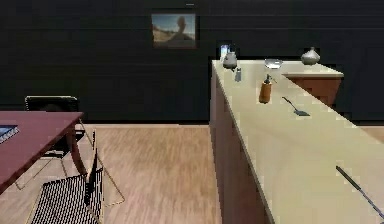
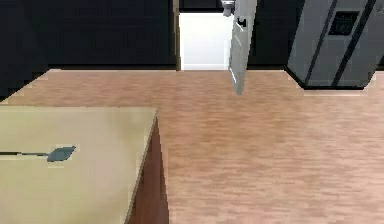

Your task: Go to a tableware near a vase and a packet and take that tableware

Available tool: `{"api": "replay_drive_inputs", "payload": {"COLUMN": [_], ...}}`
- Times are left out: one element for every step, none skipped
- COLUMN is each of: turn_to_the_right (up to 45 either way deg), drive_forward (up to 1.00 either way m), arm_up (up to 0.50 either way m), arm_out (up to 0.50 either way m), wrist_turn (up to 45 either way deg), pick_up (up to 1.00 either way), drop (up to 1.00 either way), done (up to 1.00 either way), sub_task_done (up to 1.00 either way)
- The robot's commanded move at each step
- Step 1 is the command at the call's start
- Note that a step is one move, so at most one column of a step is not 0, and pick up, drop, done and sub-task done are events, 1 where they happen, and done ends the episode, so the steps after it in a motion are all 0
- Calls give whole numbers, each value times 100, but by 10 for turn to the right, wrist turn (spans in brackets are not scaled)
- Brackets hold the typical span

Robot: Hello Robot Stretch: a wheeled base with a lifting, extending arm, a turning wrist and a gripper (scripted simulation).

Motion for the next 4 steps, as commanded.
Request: {"api": "replay_drive_inputs", "payload": {"turn_to_the_right": [0,0,-270,180], "drive_forward": [100,65,0,0], "arm_up": [0,0,0,0], "arm_out": [0,0,0,0], "wrist_turn": [0,0,0,0], "pick_up": [0,0,0,0], "drop": [0,0,0,0], "done": [0,0,0,0], "sub_task_done": [0,0,0,0]}}
